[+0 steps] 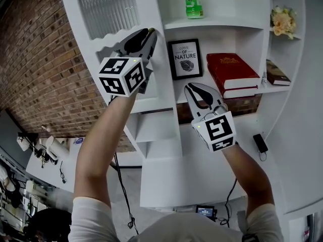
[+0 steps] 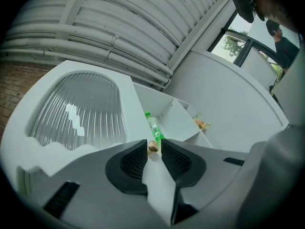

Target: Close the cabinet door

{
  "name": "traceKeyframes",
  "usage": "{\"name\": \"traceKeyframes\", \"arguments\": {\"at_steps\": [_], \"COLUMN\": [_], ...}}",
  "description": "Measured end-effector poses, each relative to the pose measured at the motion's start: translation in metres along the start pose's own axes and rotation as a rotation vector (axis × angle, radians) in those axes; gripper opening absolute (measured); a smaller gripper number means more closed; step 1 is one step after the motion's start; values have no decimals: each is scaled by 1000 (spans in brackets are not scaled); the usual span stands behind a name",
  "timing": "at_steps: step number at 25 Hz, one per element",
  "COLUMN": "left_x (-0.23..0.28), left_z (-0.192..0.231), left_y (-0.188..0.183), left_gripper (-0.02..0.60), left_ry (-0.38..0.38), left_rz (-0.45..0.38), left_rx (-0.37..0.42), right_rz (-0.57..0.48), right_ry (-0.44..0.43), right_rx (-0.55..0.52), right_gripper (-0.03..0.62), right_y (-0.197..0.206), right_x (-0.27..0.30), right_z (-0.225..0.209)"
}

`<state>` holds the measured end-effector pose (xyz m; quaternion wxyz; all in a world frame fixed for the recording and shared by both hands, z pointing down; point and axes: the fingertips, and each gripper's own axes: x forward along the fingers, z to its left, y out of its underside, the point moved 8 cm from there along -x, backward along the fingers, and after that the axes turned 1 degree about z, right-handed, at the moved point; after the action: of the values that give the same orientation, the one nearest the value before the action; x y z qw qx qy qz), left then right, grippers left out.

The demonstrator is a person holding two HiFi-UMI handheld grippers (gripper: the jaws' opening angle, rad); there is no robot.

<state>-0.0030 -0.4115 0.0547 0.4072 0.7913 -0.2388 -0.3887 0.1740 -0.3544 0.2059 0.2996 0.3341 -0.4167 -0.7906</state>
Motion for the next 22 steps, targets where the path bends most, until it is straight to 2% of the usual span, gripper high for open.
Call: {"name": "traceKeyframes", "arguments": {"at_steps": [22], "left_x": [-91], "left_z": [3], "left_y": [-2], "left_gripper": [64], "left_ry": [42], "left_rz": [-56], "left_rx": [-139], "right_rz": [26], "right_ry": [28], "right_rx": [-61], "right_gripper": [31], "right_y": [-28], "right_x": [-16], "right_z": [34]}}
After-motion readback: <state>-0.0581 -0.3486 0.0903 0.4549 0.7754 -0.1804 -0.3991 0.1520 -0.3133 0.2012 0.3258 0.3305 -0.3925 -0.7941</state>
